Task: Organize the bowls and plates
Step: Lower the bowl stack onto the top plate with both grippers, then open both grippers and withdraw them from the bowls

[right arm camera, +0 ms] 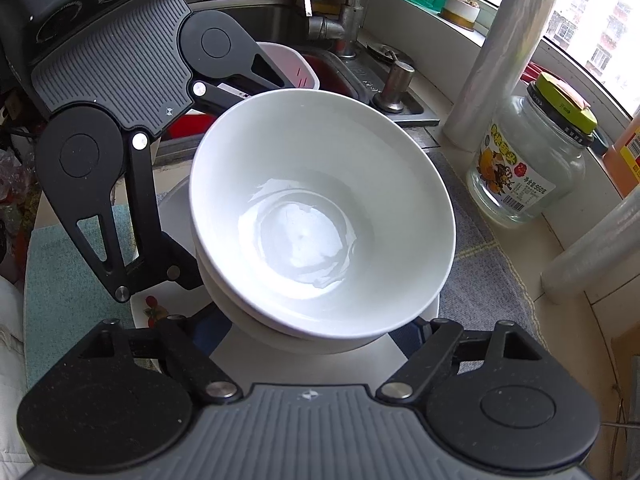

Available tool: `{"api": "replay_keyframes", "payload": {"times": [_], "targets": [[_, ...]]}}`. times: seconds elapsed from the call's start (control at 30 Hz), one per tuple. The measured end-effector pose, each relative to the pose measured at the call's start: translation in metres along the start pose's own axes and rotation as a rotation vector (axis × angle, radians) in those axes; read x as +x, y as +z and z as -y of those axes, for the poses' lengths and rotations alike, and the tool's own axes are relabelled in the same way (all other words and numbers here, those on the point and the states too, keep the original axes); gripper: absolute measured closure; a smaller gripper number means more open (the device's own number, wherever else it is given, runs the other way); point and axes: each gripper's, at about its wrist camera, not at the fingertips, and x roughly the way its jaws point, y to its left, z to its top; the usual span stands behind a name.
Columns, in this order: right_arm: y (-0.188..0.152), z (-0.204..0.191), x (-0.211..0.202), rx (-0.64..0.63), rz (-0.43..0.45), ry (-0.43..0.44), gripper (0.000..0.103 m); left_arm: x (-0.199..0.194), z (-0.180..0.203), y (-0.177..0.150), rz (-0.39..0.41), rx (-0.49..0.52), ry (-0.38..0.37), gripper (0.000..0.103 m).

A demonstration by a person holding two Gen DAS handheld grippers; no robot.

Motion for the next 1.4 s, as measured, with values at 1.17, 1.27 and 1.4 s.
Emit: {"api": "replay_keyframes", "payload": {"times": [1.17,1.27,1.4], "targets": [[-0.02,-0.022,-0.045,0.48,0.007,-0.262,0.0,-0.085,0.028,-0.032,0.267,-0.386,0.27,0.003],[-0.024,-0.03,-0.046,0.545,-0.035,-0.323,0.0,-0.089,0.034,-0.034,0.253,-0.463,0.333,0.003],[-0.032,-0.037,-0.051,0.639,-0.07,-0.378,0.0,-0.098,0.046,-0.033,0.191,-0.613,0.427,0.003]]}}
